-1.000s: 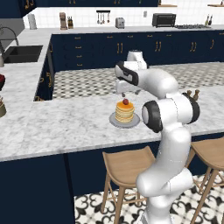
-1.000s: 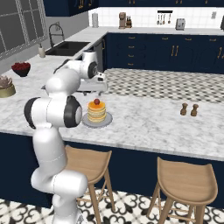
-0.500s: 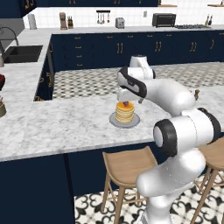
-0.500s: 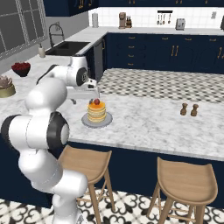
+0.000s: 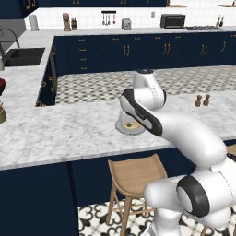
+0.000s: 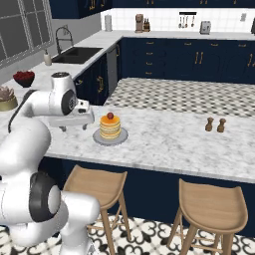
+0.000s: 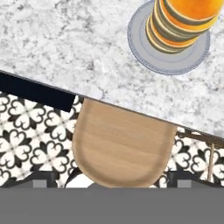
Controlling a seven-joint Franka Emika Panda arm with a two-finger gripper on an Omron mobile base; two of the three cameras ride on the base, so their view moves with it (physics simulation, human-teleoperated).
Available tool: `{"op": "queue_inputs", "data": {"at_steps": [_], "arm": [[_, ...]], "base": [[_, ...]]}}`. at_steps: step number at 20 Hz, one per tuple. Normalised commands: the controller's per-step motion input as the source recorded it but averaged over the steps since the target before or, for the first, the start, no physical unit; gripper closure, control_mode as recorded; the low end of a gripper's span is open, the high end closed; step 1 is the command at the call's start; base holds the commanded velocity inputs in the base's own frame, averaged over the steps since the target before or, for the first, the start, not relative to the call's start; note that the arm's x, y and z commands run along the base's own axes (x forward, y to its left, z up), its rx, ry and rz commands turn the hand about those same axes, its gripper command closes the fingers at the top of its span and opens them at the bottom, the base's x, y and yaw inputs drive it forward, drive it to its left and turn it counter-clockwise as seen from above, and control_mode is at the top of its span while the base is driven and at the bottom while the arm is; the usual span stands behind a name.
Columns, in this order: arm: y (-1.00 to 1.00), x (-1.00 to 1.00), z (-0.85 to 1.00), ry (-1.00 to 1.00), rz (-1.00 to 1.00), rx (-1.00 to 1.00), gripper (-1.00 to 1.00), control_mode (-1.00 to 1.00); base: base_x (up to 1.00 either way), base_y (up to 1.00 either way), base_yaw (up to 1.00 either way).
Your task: Take the strawberry from the fridge and place it on top of the pancake, located on the dining counter.
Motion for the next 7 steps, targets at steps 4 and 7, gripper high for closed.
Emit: {"op": "queue_inputs", "data": {"at_steps": [4, 7], "arm": [[0.44, -0.71, 0.0, -0.04, 0.03, 0.0, -1.0, -1.0], [0.55, -0.65, 0.0, -0.05, 0.02, 0.0, -1.0, -1.0]], "base": [[0.0, 0.0, 0.0], [0.0, 0.0, 0.0]]}}
